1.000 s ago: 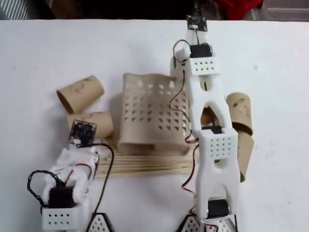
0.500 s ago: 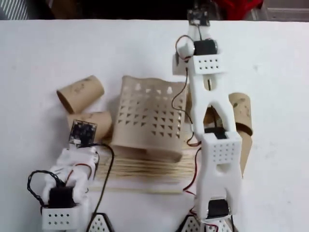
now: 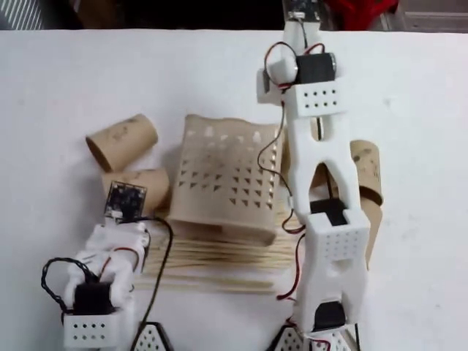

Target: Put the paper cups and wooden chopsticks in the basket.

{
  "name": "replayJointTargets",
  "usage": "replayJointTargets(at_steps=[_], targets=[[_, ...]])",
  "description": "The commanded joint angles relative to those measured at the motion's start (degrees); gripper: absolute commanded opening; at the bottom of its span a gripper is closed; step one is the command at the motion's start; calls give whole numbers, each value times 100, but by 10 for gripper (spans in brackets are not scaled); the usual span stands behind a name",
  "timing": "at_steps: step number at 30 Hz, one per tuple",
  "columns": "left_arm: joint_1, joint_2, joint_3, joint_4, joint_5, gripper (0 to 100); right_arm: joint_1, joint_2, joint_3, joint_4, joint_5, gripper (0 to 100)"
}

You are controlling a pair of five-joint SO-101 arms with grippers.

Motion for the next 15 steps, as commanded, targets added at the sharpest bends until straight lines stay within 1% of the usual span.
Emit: replayJointTargets(at_steps=[1,2,4,7,9,12,15], targets=[[57,-66,-18,18,53,88,-57,75,-132,136,88,225],[57,-66,-18,18,53,88,-57,127,-141,189,105,231],[57,-66,-18,18,53,88,-84,163,-149,321,484,212],[57,-66,-18,18,53,88,-224,-145,-97,549,1037,180],[57,-66,-18,18,53,88,-233,-435,53,558,1222,175],[57,-66,-18,18,53,88,-286,-980,580,558,1538,183],[57,-66,-18,18,53,88,-444,-1719,1442,549,1793,183]])
